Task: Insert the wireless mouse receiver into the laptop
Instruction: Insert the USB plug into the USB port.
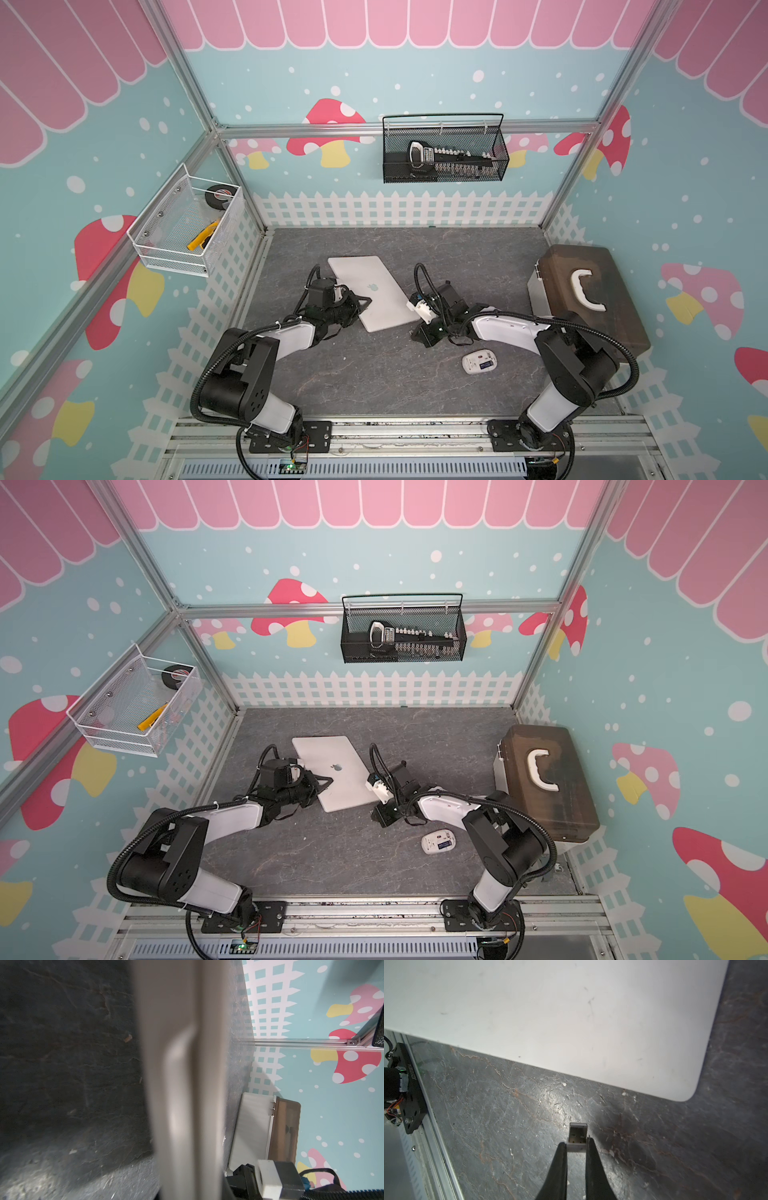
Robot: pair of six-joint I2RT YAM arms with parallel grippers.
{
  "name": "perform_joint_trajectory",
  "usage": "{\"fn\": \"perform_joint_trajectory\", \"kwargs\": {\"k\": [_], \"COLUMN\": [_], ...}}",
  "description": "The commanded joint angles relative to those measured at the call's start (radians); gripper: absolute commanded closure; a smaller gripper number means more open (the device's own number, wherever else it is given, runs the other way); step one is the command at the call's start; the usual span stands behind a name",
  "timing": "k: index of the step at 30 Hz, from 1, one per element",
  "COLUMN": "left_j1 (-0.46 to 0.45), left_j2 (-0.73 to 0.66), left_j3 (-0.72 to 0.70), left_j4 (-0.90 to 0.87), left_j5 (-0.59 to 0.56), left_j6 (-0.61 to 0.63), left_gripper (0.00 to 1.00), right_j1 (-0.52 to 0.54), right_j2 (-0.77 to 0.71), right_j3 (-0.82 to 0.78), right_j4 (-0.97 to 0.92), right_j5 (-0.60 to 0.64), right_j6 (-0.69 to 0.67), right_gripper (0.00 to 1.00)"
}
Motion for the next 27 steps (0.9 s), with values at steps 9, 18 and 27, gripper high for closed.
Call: {"fn": "perform_joint_trajectory", "kwargs": {"k": [9, 18, 27], "left_j1": [0.005, 0.007, 0.007], "left_j2": [-0.006, -0.004, 0.003], "left_j3": [0.044, 0.046, 0.053], "left_j4": [-0.005, -0.014, -0.023], "left_j5": [0.001, -0.002, -0.003], "left_j6": [0.048, 0.052, 0.057], "left_gripper": [1.0, 1.0, 1.0], "right_j1": [-0.033, -0.05, -0.068], "right_j2": [0.045, 0.083, 0.095], "right_j3": [0.003, 0.018, 0.023], "right_j4": [0.078, 0.095, 0.114], "right_j5": [-0.047, -0.058, -0.068], "right_j6": [-0.002, -0.004, -0.001], "right_gripper": [0.88, 0.89, 0.89]}}
